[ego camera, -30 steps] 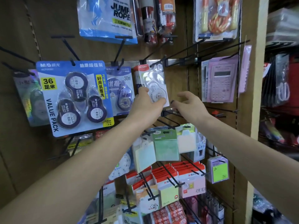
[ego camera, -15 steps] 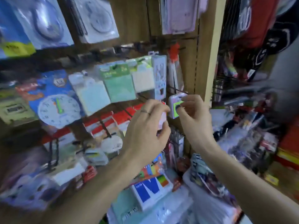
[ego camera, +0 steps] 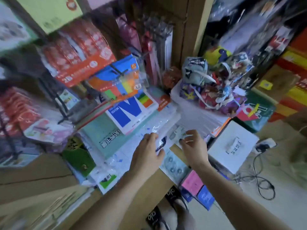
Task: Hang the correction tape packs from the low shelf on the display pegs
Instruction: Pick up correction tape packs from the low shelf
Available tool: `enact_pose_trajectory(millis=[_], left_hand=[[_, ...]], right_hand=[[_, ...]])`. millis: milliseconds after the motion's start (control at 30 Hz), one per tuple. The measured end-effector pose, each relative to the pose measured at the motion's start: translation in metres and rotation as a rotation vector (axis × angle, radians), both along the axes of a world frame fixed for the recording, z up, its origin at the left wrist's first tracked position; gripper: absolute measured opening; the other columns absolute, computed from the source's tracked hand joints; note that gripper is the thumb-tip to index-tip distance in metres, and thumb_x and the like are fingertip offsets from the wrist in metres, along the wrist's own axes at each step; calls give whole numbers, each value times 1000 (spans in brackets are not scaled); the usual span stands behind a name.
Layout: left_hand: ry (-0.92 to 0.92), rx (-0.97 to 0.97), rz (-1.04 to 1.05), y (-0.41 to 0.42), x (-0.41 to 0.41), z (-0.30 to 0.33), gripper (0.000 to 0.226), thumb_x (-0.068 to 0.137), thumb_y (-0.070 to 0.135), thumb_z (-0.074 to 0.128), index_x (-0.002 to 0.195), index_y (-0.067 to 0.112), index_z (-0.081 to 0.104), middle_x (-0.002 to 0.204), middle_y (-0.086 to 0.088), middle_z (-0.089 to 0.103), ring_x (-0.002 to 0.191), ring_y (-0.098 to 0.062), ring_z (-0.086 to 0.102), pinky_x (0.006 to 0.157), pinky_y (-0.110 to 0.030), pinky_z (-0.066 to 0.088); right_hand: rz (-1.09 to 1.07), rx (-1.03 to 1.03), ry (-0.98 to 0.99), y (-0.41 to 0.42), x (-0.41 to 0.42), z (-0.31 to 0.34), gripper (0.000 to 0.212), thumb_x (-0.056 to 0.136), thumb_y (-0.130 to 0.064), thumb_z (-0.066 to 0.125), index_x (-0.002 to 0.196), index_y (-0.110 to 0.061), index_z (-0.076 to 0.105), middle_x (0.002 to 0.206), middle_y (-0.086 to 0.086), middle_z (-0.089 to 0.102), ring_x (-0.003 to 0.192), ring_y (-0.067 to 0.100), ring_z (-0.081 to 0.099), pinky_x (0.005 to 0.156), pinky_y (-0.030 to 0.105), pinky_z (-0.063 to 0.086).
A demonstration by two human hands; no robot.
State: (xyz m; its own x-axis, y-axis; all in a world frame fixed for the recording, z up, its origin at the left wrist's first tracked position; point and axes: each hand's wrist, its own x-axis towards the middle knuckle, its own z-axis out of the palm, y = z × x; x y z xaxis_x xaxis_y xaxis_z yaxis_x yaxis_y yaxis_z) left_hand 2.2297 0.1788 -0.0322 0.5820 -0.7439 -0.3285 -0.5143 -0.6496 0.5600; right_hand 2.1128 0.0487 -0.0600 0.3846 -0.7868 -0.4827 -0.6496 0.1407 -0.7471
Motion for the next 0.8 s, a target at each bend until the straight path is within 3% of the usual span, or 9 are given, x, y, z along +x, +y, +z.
enact_pose_trajectory(millis=[100,167,300,433,567,667,800], left_hand=[[56,198,2,3,-9,-72,50,98,36,67,136,13,45,131,-9,51,118,-31,59,93,-49,52],[90,288,-1,1,-16,-121,60,95,42,70,138,12,42,132,-10,49,118,-31,56,93,-47,52],[176,409,-33,-5,-29,-211,96,91,52,74,159,8,23,163,-14,28,151,-32,33,113,-46,43],[218,471,-33,-16,-41,-280,106,85,53,78,160,10,16,162,-16,24,152,-34,29,113,-44,40],[171,519,-35,-18,-49,-329,121,78,59,80,162,8,10,162,-21,18,150,-40,29,116,-44,37],[100,573,-45,-14,-50,-356,135,70,72,79,165,14,2,168,-23,4,155,-42,19,123,-46,32],[2,561,-57,-10,-55,-372,141,65,80,78,166,23,-3,169,-19,0,154,-43,15,126,-48,28]], right_hand=[[83,15,173,0,-14,-78,45,88,-20,72,128,-12,55,123,16,66,109,34,64,90,38,51],[174,-6,297,-6,-22,-121,56,88,-23,71,138,-11,49,136,16,57,121,38,59,97,42,47],[334,-141,513,-33,-30,-196,84,84,-36,76,151,-10,35,150,16,45,136,41,44,111,46,39],[382,-304,597,-59,-30,-258,100,73,-46,83,152,-13,31,157,17,35,147,37,33,117,47,34],[377,-401,648,-65,-30,-297,108,65,-51,86,150,-14,31,154,19,33,146,37,33,117,47,33],[399,-508,694,-63,-28,-317,108,63,-52,85,149,-13,31,146,23,37,140,42,34,114,49,35],[454,-667,717,-60,-29,-334,102,61,-48,87,141,-7,38,130,25,49,123,43,47,104,50,42]])
